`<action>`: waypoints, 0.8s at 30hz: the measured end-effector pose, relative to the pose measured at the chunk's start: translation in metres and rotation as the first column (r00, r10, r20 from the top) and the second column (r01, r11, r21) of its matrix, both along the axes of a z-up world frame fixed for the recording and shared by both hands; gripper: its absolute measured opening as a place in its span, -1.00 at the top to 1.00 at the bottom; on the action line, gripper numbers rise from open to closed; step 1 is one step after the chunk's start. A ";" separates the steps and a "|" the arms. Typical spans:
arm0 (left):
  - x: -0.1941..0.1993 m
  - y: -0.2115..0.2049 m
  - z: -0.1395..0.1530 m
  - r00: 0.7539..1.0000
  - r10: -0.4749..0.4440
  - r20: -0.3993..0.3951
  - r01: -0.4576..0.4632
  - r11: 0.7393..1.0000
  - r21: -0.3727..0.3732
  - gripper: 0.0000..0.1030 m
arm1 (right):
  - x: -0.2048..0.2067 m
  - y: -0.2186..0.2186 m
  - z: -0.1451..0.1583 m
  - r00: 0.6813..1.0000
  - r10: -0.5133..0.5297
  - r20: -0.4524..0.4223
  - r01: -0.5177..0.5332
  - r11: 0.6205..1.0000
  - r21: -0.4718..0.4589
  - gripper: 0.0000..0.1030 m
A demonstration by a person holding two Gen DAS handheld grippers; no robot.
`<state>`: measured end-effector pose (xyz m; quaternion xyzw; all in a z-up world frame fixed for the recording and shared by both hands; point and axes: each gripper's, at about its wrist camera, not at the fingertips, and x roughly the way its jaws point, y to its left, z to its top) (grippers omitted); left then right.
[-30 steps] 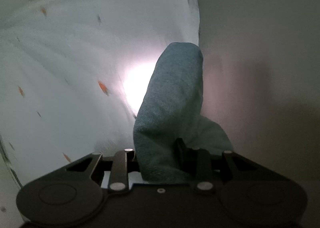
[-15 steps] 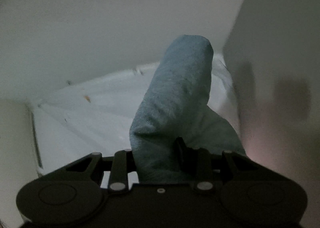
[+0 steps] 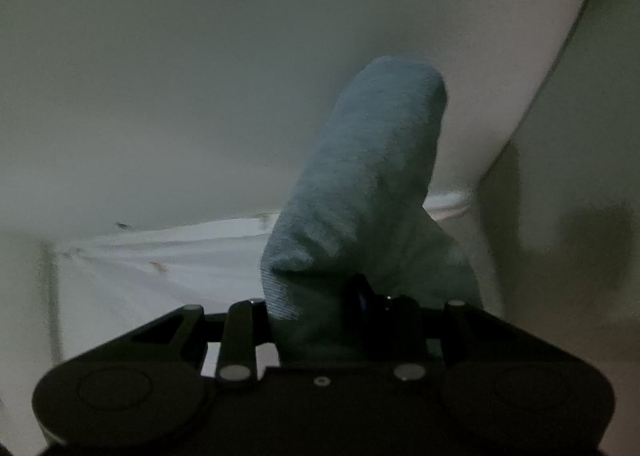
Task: Fold clothes
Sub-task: 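Lift the folded jeans with both tools, set it by the wall, and open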
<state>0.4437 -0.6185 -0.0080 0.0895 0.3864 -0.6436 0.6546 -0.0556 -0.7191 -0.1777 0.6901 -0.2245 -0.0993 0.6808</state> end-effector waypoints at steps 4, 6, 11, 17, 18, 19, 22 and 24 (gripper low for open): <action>0.038 -0.041 -0.049 0.997 -0.014 0.081 0.008 0.997 0.074 0.29 | 0.036 0.015 0.009 0.920 -0.067 -0.385 -0.022 0.975 -0.221 0.39; 0.045 -0.054 -0.090 0.993 0.013 0.114 -0.030 0.989 0.145 0.21 | 0.072 0.023 0.003 0.754 -0.118 -0.646 -0.103 0.950 -0.294 0.39; 0.040 -0.056 -0.176 0.948 0.099 0.302 -0.138 0.984 0.111 -0.32 | 0.096 0.027 -0.035 0.528 -0.256 -0.810 -0.145 0.912 -0.383 -0.17; 0.057 -0.044 -0.193 0.975 0.162 0.154 -0.173 0.983 0.059 -0.54 | 0.106 0.022 -0.049 0.548 -0.283 -0.787 -0.126 0.902 -0.413 -0.63; 0.058 -0.042 -0.195 0.976 0.161 0.145 -0.170 0.984 0.054 -0.55 | 0.106 0.020 -0.049 0.547 -0.287 -0.786 -0.120 0.903 -0.412 -0.70; 0.061 -0.040 -0.196 0.977 0.160 0.138 -0.168 0.985 0.048 -0.58 | 0.108 0.021 -0.047 0.543 -0.292 -0.787 -0.117 0.902 -0.415 -0.73; 0.063 -0.048 -0.196 0.974 0.173 0.144 -0.182 0.982 0.050 -0.67 | 0.116 0.026 -0.041 0.529 -0.310 -0.790 -0.115 0.896 -0.429 -0.77; 0.054 -0.047 -0.193 0.960 0.206 0.189 -0.221 0.973 0.063 -0.78 | 0.114 0.043 -0.044 0.526 -0.308 -0.793 -0.120 0.896 -0.427 -0.77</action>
